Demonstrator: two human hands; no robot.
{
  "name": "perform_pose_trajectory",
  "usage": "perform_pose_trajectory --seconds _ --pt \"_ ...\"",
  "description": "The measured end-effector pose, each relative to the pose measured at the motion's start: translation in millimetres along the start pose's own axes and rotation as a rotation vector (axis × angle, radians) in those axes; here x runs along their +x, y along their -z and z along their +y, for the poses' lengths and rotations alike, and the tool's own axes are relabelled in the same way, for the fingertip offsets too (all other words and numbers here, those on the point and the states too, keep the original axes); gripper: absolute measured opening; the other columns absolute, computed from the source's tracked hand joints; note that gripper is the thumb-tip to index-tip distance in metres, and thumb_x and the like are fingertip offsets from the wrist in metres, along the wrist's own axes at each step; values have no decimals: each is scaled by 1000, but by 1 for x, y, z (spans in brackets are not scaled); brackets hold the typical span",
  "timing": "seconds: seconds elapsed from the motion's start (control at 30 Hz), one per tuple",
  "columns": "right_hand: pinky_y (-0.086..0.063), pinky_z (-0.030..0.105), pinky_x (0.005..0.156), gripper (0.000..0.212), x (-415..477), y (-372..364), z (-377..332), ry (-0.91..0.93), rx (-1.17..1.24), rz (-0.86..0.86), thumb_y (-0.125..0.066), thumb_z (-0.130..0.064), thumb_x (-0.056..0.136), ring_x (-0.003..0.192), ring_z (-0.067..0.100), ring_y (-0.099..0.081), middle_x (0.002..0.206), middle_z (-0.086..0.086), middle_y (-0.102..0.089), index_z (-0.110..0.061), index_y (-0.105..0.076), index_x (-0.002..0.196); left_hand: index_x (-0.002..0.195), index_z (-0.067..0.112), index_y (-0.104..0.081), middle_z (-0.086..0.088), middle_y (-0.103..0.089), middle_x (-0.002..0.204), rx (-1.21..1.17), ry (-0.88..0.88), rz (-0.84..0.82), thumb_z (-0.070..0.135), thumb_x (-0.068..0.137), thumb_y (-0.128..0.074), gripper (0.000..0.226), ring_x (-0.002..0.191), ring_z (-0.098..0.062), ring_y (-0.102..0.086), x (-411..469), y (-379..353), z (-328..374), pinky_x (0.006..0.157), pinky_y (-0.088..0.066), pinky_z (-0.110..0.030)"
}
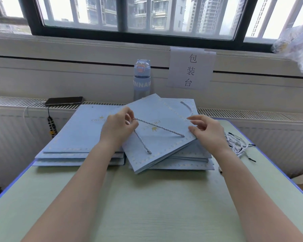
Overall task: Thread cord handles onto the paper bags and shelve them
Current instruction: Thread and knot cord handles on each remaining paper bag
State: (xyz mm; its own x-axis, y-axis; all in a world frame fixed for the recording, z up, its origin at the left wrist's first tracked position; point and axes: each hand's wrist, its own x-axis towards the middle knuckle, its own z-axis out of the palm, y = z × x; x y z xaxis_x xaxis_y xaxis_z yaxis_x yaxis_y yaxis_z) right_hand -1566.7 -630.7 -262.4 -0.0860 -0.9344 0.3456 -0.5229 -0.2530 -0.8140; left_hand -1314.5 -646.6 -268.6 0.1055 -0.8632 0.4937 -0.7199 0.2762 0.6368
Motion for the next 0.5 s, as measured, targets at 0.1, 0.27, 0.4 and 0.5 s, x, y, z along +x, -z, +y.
perform_pose_trajectory --seconds 0.1,0.27,0.4,0.5 --pt "-42 18 81 24 2 4 0 -17 46 28 -66 -10 87 91 14 -61 100 2 -66 -25 -65 105 82 21 -57 17 -56 69 -98 114 142 20 83 -68 10 71 -11 -58 5 7 1 64 -42 -22" --pt "-48 29 88 22 5 12 4 -71 -1 50 -66 -9 86 93 16 -63 95 0 -66 -26 -66 101 94 25 -65 7 -68 91 -363 206 -238 21 80 -75 18 87 -10 -62 6 7 -3 77 -45 -19" --pt "-50 29 73 17 6 20 8 -178 -28 26 -66 -12 85 87 18 -63 87 0 -67 -24 -68 96 109 37 -61 19 -62 113 -300 14 -365 31 76 -77 37 112 -5 -52 -1 8 3 89 -40 -23" --pt "-48 26 62 15 6 22 7 -189 56 24 -64 -12 85 76 17 -61 82 -1 -66 -26 -67 88 112 38 -60 28 -56 116 -315 -129 -272 27 81 -74 37 113 3 -48 -6 3 22 83 -32 -6"
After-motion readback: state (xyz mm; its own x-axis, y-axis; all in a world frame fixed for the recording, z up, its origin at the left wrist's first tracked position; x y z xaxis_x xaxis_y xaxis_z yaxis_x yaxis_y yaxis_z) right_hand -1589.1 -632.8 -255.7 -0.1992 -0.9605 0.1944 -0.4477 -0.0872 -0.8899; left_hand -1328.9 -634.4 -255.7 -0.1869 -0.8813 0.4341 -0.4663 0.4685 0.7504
